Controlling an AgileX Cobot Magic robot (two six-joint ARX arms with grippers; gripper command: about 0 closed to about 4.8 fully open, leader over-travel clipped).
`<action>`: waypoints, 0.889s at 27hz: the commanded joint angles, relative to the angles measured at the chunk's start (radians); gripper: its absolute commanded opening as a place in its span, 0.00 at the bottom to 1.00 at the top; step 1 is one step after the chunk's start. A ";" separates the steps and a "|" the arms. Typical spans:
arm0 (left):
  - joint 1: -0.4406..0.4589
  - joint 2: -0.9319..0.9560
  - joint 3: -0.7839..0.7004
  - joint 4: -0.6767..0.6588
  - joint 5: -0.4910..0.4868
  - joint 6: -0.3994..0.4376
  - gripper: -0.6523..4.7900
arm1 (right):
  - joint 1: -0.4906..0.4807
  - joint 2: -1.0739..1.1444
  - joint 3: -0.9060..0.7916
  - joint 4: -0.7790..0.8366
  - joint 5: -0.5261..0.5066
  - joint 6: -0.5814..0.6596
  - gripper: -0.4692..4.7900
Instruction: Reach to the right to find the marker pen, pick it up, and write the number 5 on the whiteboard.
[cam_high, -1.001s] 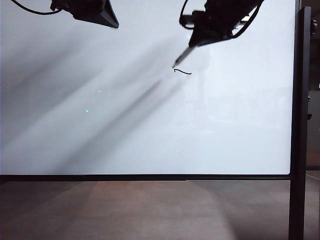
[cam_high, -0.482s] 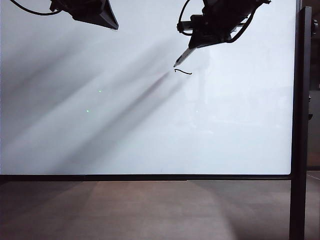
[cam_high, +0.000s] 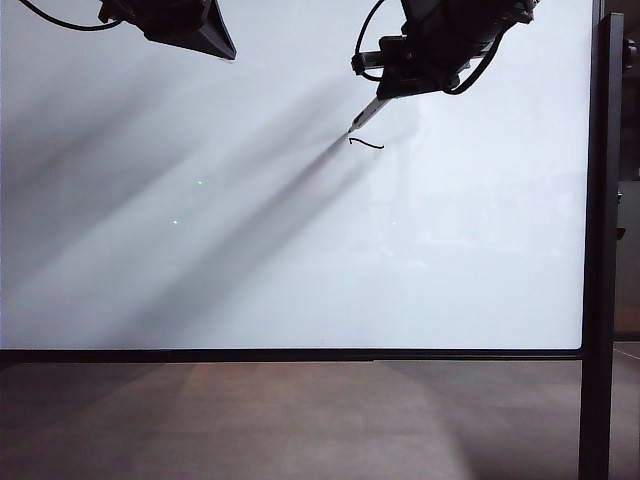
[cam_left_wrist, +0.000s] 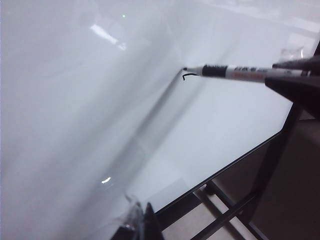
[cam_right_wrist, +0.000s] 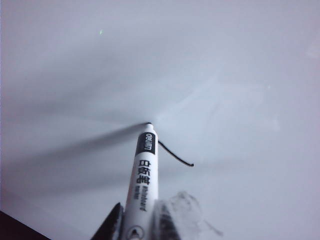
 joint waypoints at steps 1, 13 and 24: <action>0.000 -0.006 0.003 0.006 -0.003 0.004 0.11 | -0.016 0.006 0.007 0.023 0.004 -0.002 0.08; 0.000 -0.005 0.003 0.006 -0.003 0.004 0.11 | -0.029 0.021 0.007 -0.001 -0.019 0.006 0.08; 0.000 -0.005 0.002 -0.027 -0.003 0.005 0.11 | -0.030 0.071 0.007 -0.026 -0.010 0.006 0.08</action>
